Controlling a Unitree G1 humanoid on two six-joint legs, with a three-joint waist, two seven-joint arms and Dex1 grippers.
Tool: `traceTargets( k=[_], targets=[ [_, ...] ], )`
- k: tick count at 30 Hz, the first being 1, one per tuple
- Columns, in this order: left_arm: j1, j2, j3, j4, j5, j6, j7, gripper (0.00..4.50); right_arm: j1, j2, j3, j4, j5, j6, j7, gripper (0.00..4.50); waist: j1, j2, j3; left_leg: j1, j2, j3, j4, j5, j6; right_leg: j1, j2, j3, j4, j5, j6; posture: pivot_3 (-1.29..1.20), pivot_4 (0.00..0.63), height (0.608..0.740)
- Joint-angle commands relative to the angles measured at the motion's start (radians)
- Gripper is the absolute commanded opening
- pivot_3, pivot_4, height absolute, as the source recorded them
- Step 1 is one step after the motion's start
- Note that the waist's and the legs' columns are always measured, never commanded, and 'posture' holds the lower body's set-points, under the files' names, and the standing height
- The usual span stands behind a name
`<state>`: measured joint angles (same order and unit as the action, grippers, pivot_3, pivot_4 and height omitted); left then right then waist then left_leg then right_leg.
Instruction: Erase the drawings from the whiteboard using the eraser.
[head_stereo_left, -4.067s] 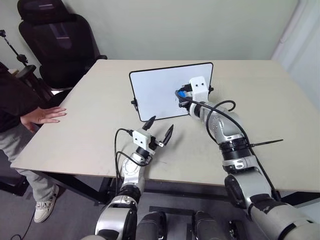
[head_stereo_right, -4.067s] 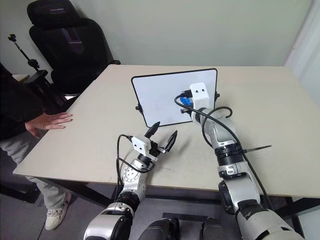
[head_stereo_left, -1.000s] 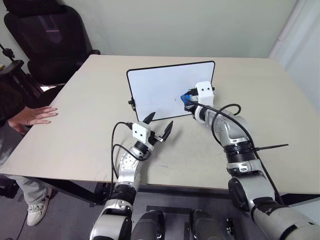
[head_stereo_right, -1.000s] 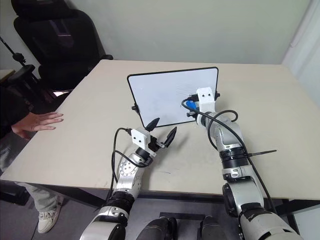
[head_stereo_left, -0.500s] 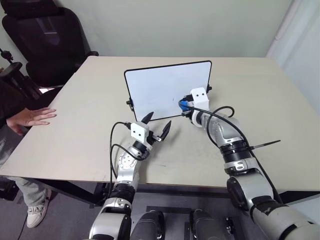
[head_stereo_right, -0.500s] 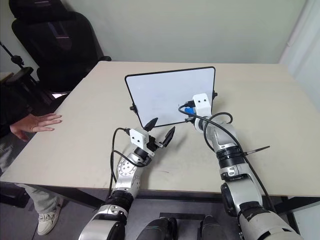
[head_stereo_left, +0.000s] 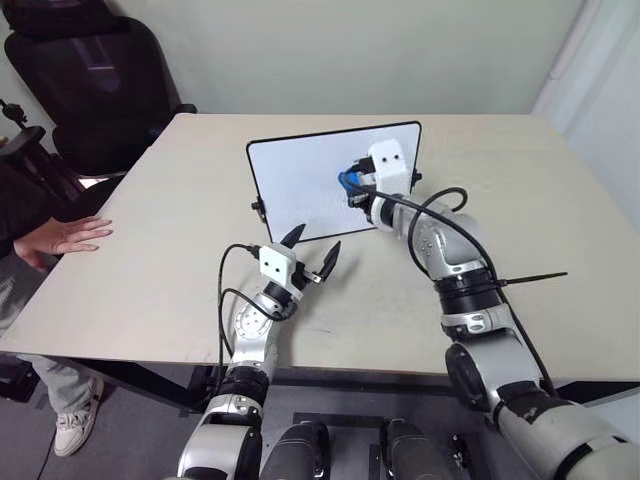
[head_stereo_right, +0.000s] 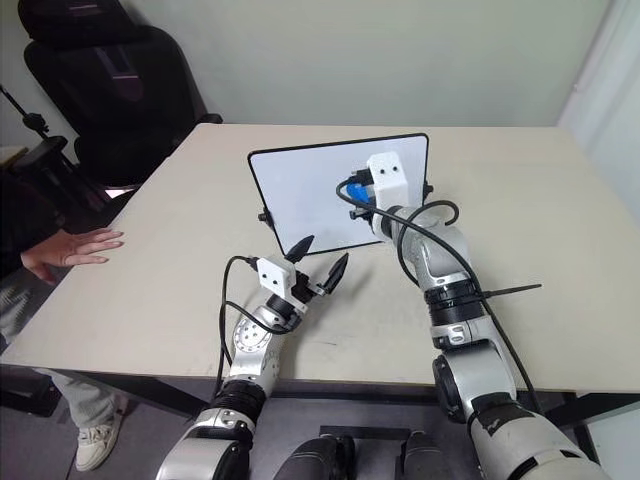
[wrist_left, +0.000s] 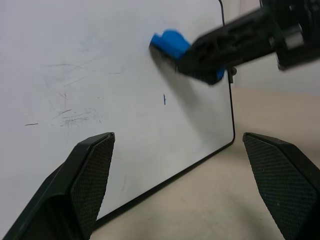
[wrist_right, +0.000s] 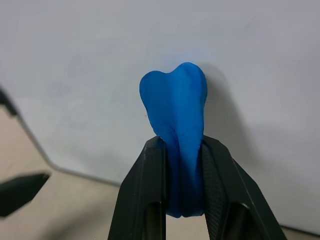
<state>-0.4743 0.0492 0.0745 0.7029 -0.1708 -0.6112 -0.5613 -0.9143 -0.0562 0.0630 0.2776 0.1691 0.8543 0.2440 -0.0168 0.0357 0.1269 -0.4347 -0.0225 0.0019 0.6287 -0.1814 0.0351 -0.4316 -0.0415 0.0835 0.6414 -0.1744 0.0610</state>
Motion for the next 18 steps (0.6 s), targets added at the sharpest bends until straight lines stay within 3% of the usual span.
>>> traceTargets(
  k=[1,18],
  targets=[
    [0.035,-0.014,-0.001,-0.005,-0.015,0.005,0.010,4.50,0.002,0.021,0.035,0.001,-0.016,0.001,0.001,0.78,0.000,0.000,0.000,0.000,0.000,0.000,0.000,0.000,0.000,0.000,0.000,0.000,0.000,0.000,0.000,0.00,0.150,0.740],
    [0.052,-0.027,-0.017,-0.065,-0.003,0.037,0.034,4.50,-0.103,-0.001,-0.060,0.134,-0.027,-0.106,-0.039,0.78,0.002,-0.001,0.001,-0.002,0.000,0.000,0.000,-0.001,0.000,-0.001,0.000,0.000,-0.005,0.001,-0.002,0.00,0.150,0.740]
  ],
)
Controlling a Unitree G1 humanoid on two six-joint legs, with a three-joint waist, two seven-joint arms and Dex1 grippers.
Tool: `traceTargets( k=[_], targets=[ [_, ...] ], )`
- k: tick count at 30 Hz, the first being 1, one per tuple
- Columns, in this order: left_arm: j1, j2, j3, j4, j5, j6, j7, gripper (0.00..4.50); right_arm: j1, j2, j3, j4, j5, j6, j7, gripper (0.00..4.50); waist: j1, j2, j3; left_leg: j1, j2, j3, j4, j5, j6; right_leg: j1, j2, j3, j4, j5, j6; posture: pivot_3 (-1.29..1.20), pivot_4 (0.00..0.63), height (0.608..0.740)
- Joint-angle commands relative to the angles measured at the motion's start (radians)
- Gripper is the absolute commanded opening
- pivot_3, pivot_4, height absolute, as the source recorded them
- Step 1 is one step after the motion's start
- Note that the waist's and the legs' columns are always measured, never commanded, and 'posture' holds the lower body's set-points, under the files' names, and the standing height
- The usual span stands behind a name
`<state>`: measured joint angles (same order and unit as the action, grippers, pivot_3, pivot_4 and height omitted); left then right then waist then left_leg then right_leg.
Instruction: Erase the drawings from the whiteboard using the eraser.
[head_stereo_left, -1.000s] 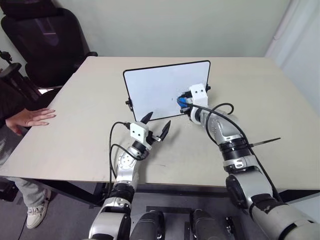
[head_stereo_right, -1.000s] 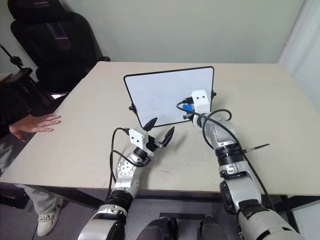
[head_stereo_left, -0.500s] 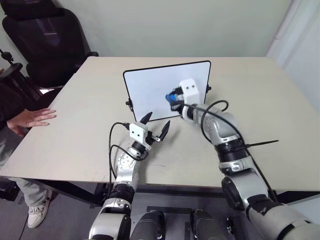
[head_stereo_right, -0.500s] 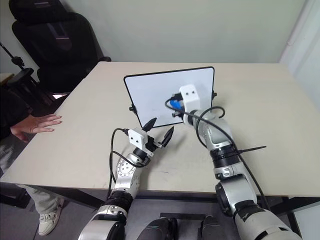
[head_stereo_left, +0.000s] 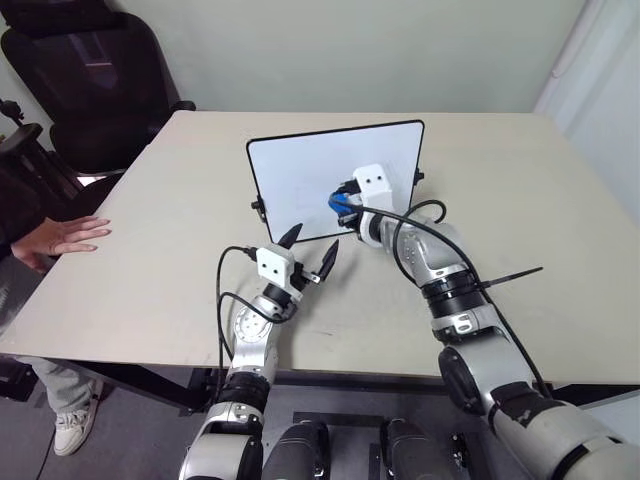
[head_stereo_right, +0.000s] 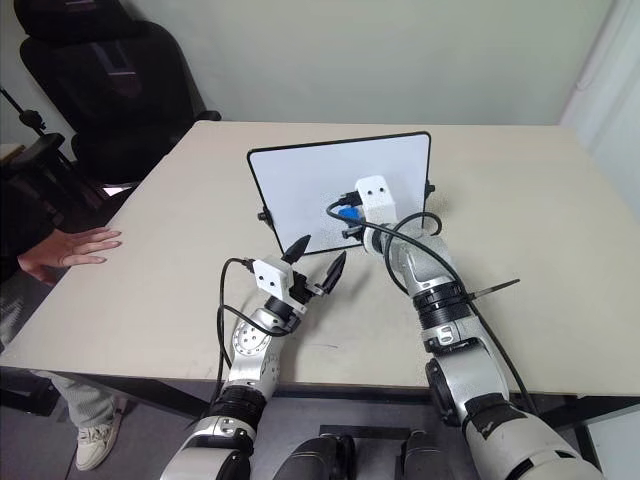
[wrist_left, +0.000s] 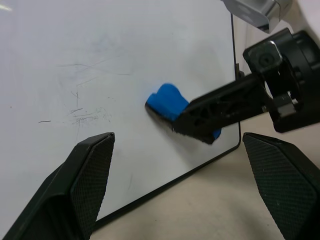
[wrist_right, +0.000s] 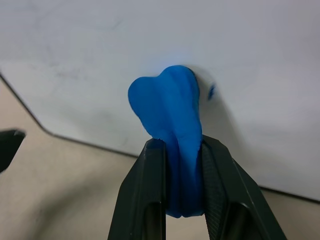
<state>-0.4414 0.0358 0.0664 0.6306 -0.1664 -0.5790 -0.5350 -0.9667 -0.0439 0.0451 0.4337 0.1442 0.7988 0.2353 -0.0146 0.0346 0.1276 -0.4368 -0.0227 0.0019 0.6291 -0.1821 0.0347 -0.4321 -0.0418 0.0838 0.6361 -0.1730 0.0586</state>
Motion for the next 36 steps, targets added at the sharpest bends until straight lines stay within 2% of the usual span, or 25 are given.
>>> traceTargets(
  k=[1,8,13,23,32,36],
  targets=[
    [0.017,-0.013,-0.009,0.004,-0.008,0.010,0.009,4.50,-0.050,-0.014,-0.041,-0.025,-0.003,-0.049,-0.029,0.78,0.000,-0.001,0.000,0.000,0.000,0.000,0.000,0.000,0.000,0.000,0.000,0.000,0.000,0.000,0.000,0.00,0.150,0.740],
    [0.008,-0.010,-0.009,-0.009,-0.012,0.031,0.005,4.50,-0.034,-0.031,-0.033,-0.007,-0.028,-0.042,-0.048,0.78,0.001,-0.002,0.002,0.000,0.000,0.000,0.000,0.000,0.000,0.000,0.000,0.000,-0.001,0.000,-0.001,0.00,0.150,0.740],
    [0.013,-0.009,-0.012,-0.016,-0.012,0.032,0.002,4.50,-0.033,-0.052,-0.025,0.031,-0.059,-0.041,-0.081,0.78,0.001,-0.003,0.002,0.000,0.000,0.000,0.000,0.000,0.000,0.000,0.000,0.000,-0.003,0.005,-0.007,0.00,0.150,0.740],
    [0.032,-0.017,-0.015,0.002,-0.007,0.003,0.000,4.50,-0.045,-0.054,-0.027,0.044,-0.052,-0.050,-0.100,0.78,0.000,-0.003,0.002,0.000,0.000,0.000,0.000,0.000,0.000,0.001,0.000,0.000,-0.007,0.005,0.001,0.00,0.150,0.740],
    [-0.004,-0.013,0.003,0.107,-0.010,-0.044,-0.013,4.50,-0.020,0.050,0.036,-0.193,0.007,0.025,-0.023,0.78,-0.001,0.001,0.000,0.001,0.000,0.000,-0.002,0.000,0.000,0.000,0.000,0.000,-0.006,0.006,0.001,0.00,0.150,0.740],
    [-0.014,-0.016,0.003,0.117,-0.008,-0.051,-0.012,4.50,-0.014,0.036,0.010,-0.209,-0.007,0.041,-0.039,0.78,0.008,0.001,0.000,0.002,0.000,-0.002,-0.002,-0.002,0.000,-0.002,0.000,-0.001,-0.008,0.006,0.001,0.00,0.150,0.740]
  ],
)
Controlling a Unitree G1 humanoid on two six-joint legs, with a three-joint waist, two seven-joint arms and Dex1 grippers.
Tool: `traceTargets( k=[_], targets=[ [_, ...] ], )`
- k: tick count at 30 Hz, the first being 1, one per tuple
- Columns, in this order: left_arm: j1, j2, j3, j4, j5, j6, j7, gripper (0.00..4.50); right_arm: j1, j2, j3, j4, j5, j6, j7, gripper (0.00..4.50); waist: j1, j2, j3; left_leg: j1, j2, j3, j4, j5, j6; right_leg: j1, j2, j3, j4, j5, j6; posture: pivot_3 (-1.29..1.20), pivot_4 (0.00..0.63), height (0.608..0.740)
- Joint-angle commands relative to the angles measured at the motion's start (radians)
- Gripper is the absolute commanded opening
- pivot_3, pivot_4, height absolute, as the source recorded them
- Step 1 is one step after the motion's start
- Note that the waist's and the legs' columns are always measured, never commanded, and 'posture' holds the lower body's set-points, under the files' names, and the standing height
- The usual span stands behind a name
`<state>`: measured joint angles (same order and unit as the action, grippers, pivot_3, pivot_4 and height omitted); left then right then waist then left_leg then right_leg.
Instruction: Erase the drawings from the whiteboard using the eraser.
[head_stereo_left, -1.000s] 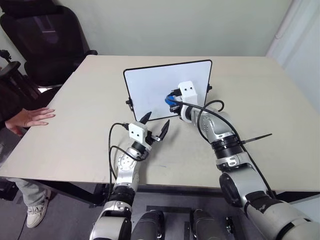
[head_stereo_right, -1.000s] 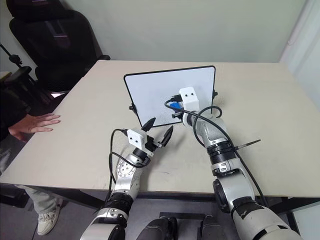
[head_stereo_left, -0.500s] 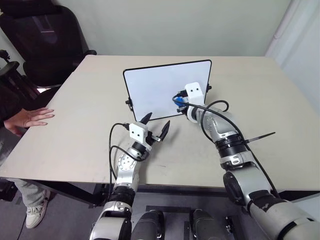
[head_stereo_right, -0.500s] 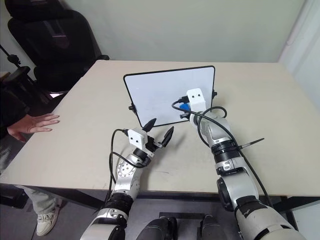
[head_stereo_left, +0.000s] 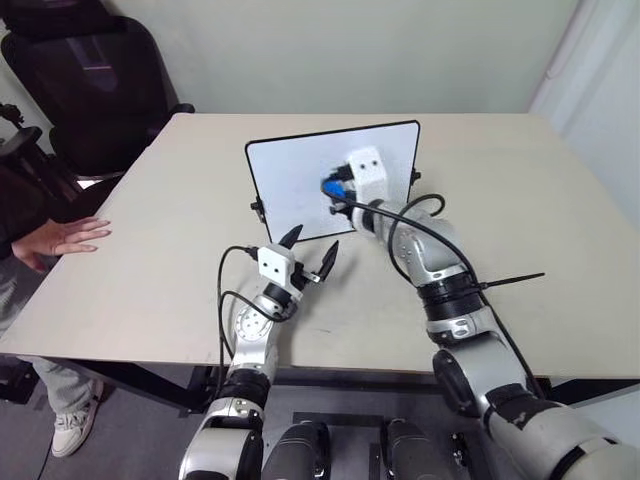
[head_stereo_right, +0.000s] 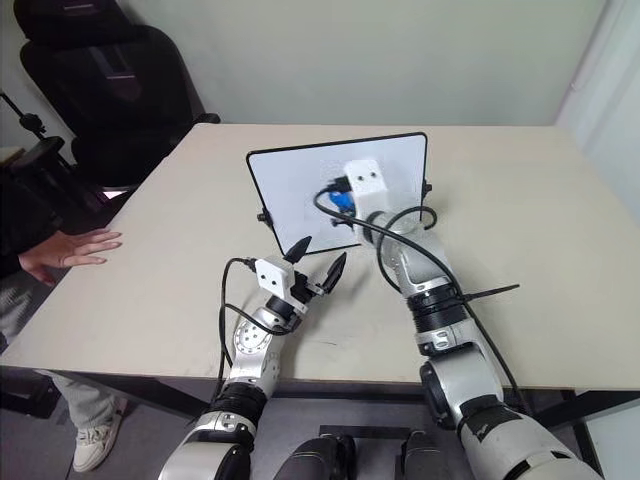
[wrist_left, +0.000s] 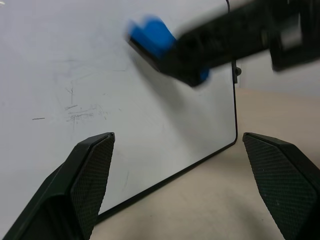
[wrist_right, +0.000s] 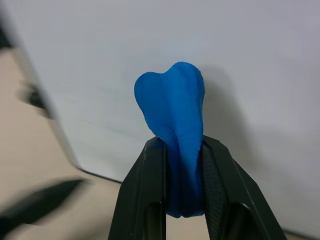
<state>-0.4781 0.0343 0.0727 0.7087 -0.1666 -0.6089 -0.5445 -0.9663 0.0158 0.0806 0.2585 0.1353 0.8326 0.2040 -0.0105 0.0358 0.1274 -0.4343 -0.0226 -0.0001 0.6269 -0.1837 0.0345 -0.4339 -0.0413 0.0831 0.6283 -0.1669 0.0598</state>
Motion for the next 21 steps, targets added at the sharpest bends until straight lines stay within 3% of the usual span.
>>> traceTargets(
  k=[1,9,14,17,21],
  targets=[
    [0.022,-0.016,-0.004,0.036,-0.008,-0.021,-0.002,4.50,-0.013,-0.033,-0.036,-0.032,-0.002,0.010,-0.016,0.78,0.007,0.000,0.000,0.000,0.000,0.000,0.000,0.000,0.000,0.000,0.000,0.000,-0.001,0.000,0.000,0.00,0.150,0.740],
    [0.040,-0.012,-0.017,-0.082,-0.014,0.042,0.010,4.50,0.058,-0.151,-0.166,-0.225,0.033,0.159,-0.041,0.78,0.012,0.000,0.000,-0.003,-0.001,0.000,0.002,0.000,0.000,0.002,-0.001,0.000,0.000,0.003,-0.005,0.00,0.150,0.740],
    [0.052,-0.012,-0.022,-0.144,-0.019,0.092,0.014,4.50,0.199,-0.229,-0.263,-0.423,0.087,0.320,-0.020,0.78,0.013,-0.002,0.001,-0.003,0.000,0.000,0.002,0.001,0.001,0.002,0.001,-0.001,0.001,0.001,-0.002,0.00,0.150,0.740],
    [0.055,-0.016,-0.026,-0.162,-0.014,0.109,0.020,4.50,0.312,-0.304,-0.288,-0.488,0.090,0.404,-0.011,0.78,0.015,-0.003,0.002,-0.004,-0.001,0.001,0.004,0.002,0.004,0.004,0.001,0.000,0.000,-0.004,0.007,0.00,0.150,0.740],
    [0.052,-0.018,-0.028,-0.179,-0.014,0.127,0.027,4.50,0.415,-0.349,-0.306,-0.551,0.103,0.460,-0.006,0.78,0.015,-0.005,0.003,-0.005,-0.001,0.002,0.004,0.003,0.010,0.004,-0.001,0.001,-0.001,-0.004,0.007,0.00,0.150,0.740]
  ],
)
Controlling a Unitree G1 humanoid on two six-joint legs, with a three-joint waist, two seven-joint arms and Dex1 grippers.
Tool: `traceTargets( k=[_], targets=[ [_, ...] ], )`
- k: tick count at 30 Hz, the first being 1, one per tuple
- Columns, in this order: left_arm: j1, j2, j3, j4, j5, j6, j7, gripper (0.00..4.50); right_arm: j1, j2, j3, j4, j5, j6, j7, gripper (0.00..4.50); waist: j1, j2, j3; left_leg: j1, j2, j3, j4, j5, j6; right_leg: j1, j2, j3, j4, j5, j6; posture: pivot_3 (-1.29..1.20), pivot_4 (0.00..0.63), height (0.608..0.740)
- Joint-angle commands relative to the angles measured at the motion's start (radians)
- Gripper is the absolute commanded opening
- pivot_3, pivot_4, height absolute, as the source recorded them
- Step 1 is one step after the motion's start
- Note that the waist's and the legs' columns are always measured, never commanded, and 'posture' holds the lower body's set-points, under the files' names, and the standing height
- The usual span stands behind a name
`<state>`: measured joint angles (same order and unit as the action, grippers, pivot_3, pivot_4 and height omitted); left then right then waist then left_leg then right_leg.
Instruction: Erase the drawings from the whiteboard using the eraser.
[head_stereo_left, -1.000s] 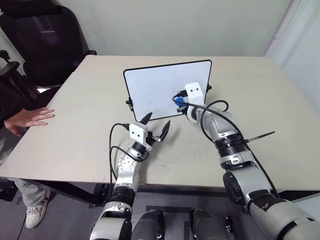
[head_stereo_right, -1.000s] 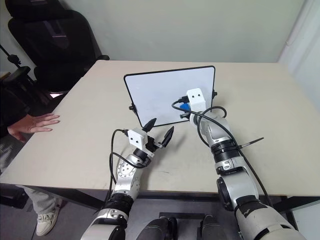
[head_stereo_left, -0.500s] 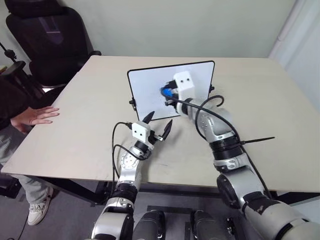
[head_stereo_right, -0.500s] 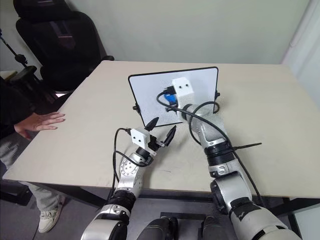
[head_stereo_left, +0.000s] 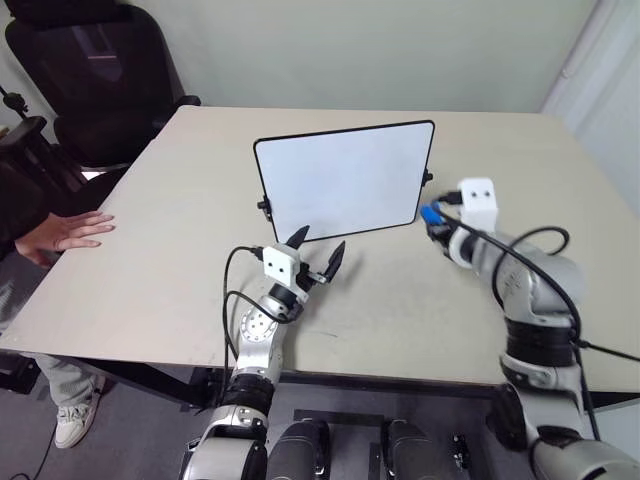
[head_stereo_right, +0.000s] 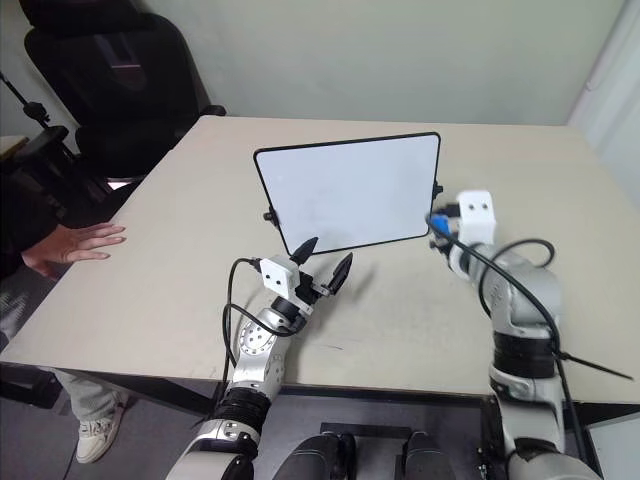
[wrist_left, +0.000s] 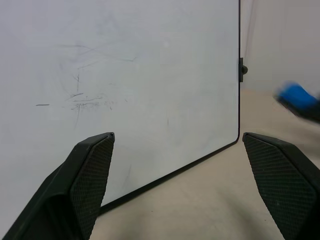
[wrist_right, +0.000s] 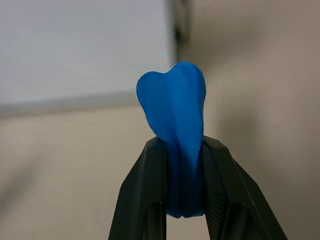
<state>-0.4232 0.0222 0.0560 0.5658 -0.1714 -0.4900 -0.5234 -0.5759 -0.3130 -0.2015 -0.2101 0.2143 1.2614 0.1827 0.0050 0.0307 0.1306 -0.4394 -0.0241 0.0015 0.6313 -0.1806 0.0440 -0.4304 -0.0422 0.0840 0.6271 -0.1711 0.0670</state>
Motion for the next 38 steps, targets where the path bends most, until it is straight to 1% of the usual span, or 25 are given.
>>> traceTargets(
  k=[1,4,9,14,18,21,22,23,24,26,29,33,36,38],
  targets=[
    [-0.005,-0.005,-0.011,-0.035,-0.013,0.012,0.003,4.50,0.049,-0.030,-0.022,-0.101,0.026,0.042,0.018,0.78,-0.001,-0.001,0.001,0.000,0.000,0.000,0.000,0.000,0.000,0.000,0.000,0.000,0.000,0.000,0.000,0.00,0.150,0.740],
    [-0.009,-0.004,-0.010,-0.025,-0.020,0.016,-0.007,4.50,0.088,-0.040,-0.020,-0.143,0.040,0.080,0.025,0.78,-0.004,-0.002,0.001,0.000,0.001,0.000,0.000,0.000,0.000,0.000,0.001,0.000,0.001,-0.002,0.003,0.00,0.150,0.740],
    [-0.005,-0.003,-0.011,-0.011,-0.026,0.022,-0.028,4.50,0.127,-0.046,-0.016,-0.185,0.052,0.137,0.022,0.78,-0.005,-0.003,0.002,0.001,0.000,0.000,0.000,0.000,0.000,0.000,0.001,0.000,0.000,-0.002,0.004,0.00,0.150,0.740],
    [0.005,0.002,-0.008,-0.013,-0.034,0.028,-0.044,4.50,0.154,-0.047,-0.002,-0.242,0.064,0.209,0.025,0.78,-0.003,-0.003,0.002,0.001,0.000,0.000,0.000,0.001,0.001,0.000,0.001,0.000,0.000,-0.002,0.005,0.00,0.150,0.740],
    [0.006,0.003,-0.005,0.005,-0.037,0.021,-0.055,4.50,0.164,-0.039,-0.018,-0.271,0.072,0.244,0.022,0.78,-0.004,-0.003,0.002,0.001,0.000,0.000,0.000,0.001,0.002,0.000,0.001,0.000,0.000,-0.002,0.005,0.00,0.150,0.740],
    [0.004,-0.001,-0.007,0.011,-0.035,0.020,-0.057,4.50,0.152,-0.028,-0.051,-0.289,0.080,0.241,0.027,1.51,-0.004,-0.003,0.002,0.001,0.000,0.000,0.000,0.001,0.002,0.001,0.001,0.000,0.000,-0.002,0.005,0.00,0.150,0.740],
    [0.004,-0.004,-0.008,0.012,-0.034,0.021,-0.057,4.50,0.151,-0.028,-0.063,-0.298,0.089,0.230,0.036,1.79,-0.004,-0.003,0.002,0.002,0.000,0.000,0.000,0.001,0.002,0.001,0.001,0.000,0.000,-0.002,0.005,0.00,0.150,0.740],
    [0.004,-0.007,-0.010,0.011,-0.032,0.022,-0.056,4.50,0.158,-0.036,-0.067,-0.313,0.101,0.201,0.054,2.17,-0.004,-0.003,0.002,0.002,0.000,0.000,0.000,0.001,0.002,0.001,0.001,0.000,0.000,-0.002,0.005,0.00,0.150,0.740],
    [0.006,-0.009,-0.012,0.003,-0.031,0.026,-0.055,4.50,0.179,-0.061,-0.058,-0.340,0.117,0.164,0.086,2.46,-0.004,-0.003,0.001,0.002,0.000,0.000,0.000,0.001,0.002,0.001,0.001,0.000,0.001,-0.002,0.005,0.00,0.150,0.740],
    [0.014,-0.017,-0.021,-0.029,-0.031,0.042,-0.051,4.50,0.253,-0.137,-0.027,-0.391,0.121,0.061,0.150,2.46,0.001,-0.003,0.001,0.002,0.000,0.000,0.000,0.001,0.003,0.001,0.001,0.000,0.000,-0.003,0.006,0.00,0.150,0.740],
    [0.031,-0.026,-0.034,-0.079,-0.035,0.067,-0.046,4.50,0.340,-0.187,-0.065,-0.428,0.138,-0.100,0.220,2.46,0.002,-0.003,0.001,0.002,0.000,0.000,0.002,-0.001,0.006,0.003,0.001,0.000,0.000,-0.006,0.007,0.00,0.150,0.740],
    [0.047,-0.027,-0.043,-0.128,-0.037,0.102,-0.039,4.50,0.375,-0.180,-0.189,-0.491,0.241,-0.262,0.310,2.46,-0.001,-0.003,0.001,0.001,-0.001,0.001,0.004,-0.003,0.008,0.003,0.001,0.000,0.000,-0.008,0.009,0.00,0.150,0.740],
    [0.051,-0.024,-0.047,-0.143,-0.043,0.122,-0.045,4.50,0.376,-0.175,-0.267,-0.539,0.360,-0.311,0.365,2.46,0.000,-0.005,0.002,0.001,-0.001,0.001,0.006,-0.004,0.010,0.004,0.001,0.000,0.000,-0.009,0.009,0.00,0.150,0.740],
    [0.045,-0.019,-0.043,-0.125,-0.045,0.119,-0.049,4.50,0.386,-0.174,-0.281,-0.559,0.416,-0.324,0.375,2.46,0.000,-0.005,0.002,0.001,0.000,0.001,0.008,-0.005,0.010,0.005,0.002,0.000,0.000,-0.009,0.009,0.00,0.150,0.740]
  ],
)
